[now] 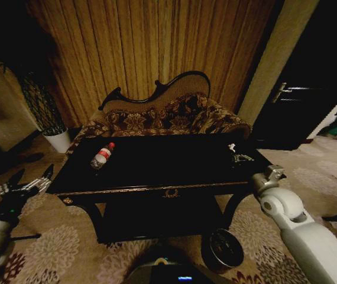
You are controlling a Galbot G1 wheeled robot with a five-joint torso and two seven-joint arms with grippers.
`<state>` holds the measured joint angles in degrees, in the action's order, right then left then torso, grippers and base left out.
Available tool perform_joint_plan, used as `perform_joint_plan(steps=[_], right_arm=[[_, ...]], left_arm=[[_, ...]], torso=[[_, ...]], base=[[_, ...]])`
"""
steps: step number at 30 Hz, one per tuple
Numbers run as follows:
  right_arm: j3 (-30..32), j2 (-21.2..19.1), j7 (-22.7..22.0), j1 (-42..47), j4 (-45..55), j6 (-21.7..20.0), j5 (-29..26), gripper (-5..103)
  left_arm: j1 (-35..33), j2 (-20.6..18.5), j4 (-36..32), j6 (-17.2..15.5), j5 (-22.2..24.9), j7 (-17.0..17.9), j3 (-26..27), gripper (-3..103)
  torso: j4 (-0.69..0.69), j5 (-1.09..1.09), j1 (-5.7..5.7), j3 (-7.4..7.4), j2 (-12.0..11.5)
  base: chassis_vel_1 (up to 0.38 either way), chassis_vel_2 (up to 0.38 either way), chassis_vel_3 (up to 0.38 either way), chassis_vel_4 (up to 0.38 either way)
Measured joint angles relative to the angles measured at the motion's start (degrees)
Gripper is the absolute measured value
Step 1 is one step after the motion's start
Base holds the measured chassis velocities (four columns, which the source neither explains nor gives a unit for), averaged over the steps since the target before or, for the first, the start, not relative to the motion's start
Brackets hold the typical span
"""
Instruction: Move to the front of the table and place the trash on the table into the trash bin.
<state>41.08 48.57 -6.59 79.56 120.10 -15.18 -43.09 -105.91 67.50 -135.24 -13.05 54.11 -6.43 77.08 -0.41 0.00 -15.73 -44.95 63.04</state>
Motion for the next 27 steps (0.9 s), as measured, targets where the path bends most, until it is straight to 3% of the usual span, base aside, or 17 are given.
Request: perform_joint_plan(steps=[18, 27], right_arm=[[1.7, 1.9, -0.1, 3.5, 0.2, 1.6, 1.6, 1], [-1.4, 4.4, 0.5, 3.1, -4.4, 2.9, 4.4, 1]], left_arm=[[-0.3, -0.5, -1.6, -0.8, 0.3, 1.2, -0.1, 100], [-0.5, 0.6, -2.4, -0.8, 0.0, 1.1, -0.4, 100]], torso=[[0.01, 0.00, 0.02, 0.02, 0.0], [0.00, 0.00, 0.04, 0.03, 0.0]], base=[[0.135, -0.133, -0.126, 0.136], [0.147, -0.149, -0.132, 0.136]])
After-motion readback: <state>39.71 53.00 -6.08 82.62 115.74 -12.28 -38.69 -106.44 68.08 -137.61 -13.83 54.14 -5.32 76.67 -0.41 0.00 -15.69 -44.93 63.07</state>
